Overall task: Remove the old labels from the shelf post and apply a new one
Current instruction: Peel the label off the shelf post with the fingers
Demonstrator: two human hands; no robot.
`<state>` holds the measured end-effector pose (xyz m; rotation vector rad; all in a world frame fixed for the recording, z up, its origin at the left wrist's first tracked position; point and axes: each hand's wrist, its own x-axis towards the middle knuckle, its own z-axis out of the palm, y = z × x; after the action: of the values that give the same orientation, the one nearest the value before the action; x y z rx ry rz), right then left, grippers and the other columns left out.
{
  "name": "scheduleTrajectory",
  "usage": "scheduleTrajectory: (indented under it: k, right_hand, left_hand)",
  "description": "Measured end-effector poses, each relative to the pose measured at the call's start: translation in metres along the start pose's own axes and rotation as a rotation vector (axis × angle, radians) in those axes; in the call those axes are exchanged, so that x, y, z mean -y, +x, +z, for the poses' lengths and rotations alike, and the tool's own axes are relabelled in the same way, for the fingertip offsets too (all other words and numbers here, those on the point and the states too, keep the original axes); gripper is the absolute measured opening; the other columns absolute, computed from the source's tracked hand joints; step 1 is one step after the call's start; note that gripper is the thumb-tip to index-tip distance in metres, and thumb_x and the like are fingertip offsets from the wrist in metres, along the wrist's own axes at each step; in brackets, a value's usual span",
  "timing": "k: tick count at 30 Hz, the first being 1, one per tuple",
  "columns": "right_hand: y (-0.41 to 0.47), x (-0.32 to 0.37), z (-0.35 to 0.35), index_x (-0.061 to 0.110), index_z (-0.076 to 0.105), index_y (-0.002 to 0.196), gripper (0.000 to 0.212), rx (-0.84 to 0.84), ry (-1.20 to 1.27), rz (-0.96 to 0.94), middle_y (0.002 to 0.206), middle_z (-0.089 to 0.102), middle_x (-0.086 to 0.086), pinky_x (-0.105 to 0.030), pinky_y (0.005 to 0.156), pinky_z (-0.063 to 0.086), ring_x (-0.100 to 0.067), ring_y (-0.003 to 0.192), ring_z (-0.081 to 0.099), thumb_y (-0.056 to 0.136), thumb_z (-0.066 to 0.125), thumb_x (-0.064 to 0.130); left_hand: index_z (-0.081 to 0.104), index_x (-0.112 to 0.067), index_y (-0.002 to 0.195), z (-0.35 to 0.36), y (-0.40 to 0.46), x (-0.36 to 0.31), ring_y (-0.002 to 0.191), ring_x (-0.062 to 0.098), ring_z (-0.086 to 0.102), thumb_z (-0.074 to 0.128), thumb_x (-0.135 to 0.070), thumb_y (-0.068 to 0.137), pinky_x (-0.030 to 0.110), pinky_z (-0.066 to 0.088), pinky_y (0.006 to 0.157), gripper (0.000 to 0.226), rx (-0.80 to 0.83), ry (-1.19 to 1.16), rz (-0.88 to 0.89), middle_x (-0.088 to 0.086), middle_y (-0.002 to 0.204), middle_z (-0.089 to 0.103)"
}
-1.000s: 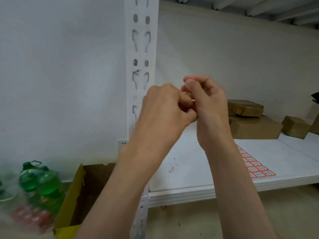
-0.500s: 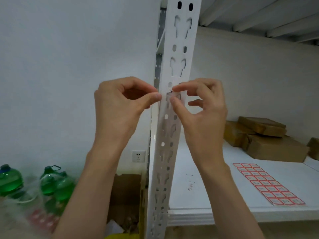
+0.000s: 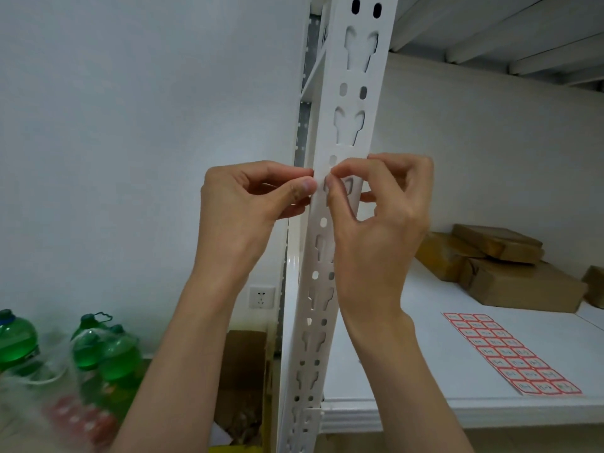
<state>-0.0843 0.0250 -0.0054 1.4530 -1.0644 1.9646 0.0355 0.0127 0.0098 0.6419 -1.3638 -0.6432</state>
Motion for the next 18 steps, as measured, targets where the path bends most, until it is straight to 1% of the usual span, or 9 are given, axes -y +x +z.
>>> scheduleTrajectory:
  k: [4,7,10,12,15,18]
  right_hand:
    - [-0.0057,0.0045,0.0063,0.018,0.067,0.102,0.007,0.028,-0.040,0.009,0.112,0.041,0.005,-0.009,0.086,0.044,-0.006,0.103,0.047,0.096,0.068,0.020]
    - [-0.0081,0.0060,0.0088,0.016,0.064,0.102,0.005,0.044,-0.036,0.018,0.114,0.036,0.006,-0.010,0.087,0.041,-0.008,0.106,0.045,0.097,0.064,0.017]
    - [-0.0079,0.0037,0.0089,0.016,0.059,0.097,0.006,0.047,0.046,0.062,0.114,0.039,0.004,-0.007,0.085,0.040,-0.006,0.106,0.044,0.096,0.065,0.014]
    - [-0.0066,0.0005,0.0077,0.015,0.058,0.094,0.011,0.014,0.088,0.074,0.111,0.044,0.002,-0.010,0.084,0.045,-0.002,0.104,0.046,0.093,0.069,0.014]
    - [-0.0035,-0.0004,0.0047,0.012,0.063,0.099,0.014,0.004,0.086,0.079,0.109,0.048,0.004,-0.008,0.082,0.047,0.001,0.097,0.050,0.090,0.072,0.018]
    - [-0.0001,0.0038,0.0029,0.015,0.064,0.105,0.019,0.026,0.078,0.099,0.111,0.049,0.006,-0.006,0.082,0.046,0.005,0.099,0.051,0.089,0.074,0.021]
  left_hand:
    - [0.080,-0.019,0.091,0.0014,-0.0003,0.0007,0.077,0.014,0.076,0.080,-0.013,0.081,0.029,0.063,0.075,0.011,-0.002,-0.023,0.004,-0.004,0.078,0.078]
    - [0.080,-0.019,0.089,0.0009,-0.0001,-0.0005,0.076,0.014,0.076,0.080,-0.012,0.081,0.026,0.063,0.073,0.011,0.002,-0.040,0.007,-0.003,0.077,0.078]
    - [0.080,-0.019,0.090,-0.0002,0.0005,-0.0018,0.076,0.014,0.076,0.080,-0.012,0.082,0.025,0.062,0.072,0.011,0.014,-0.024,0.007,-0.003,0.079,0.078]
    - [0.080,-0.020,0.091,-0.0011,0.0010,-0.0024,0.077,0.014,0.076,0.080,-0.013,0.082,0.025,0.063,0.072,0.011,0.025,0.003,0.004,-0.003,0.080,0.079]
    - [0.080,-0.020,0.092,-0.0025,0.0018,-0.0030,0.077,0.014,0.077,0.080,-0.015,0.082,0.027,0.063,0.071,0.011,0.029,0.018,-0.006,-0.003,0.081,0.079]
    - [0.080,-0.018,0.093,-0.0029,0.0023,-0.0029,0.077,0.014,0.077,0.079,-0.016,0.082,0.028,0.064,0.071,0.011,0.027,0.028,-0.011,-0.002,0.082,0.079]
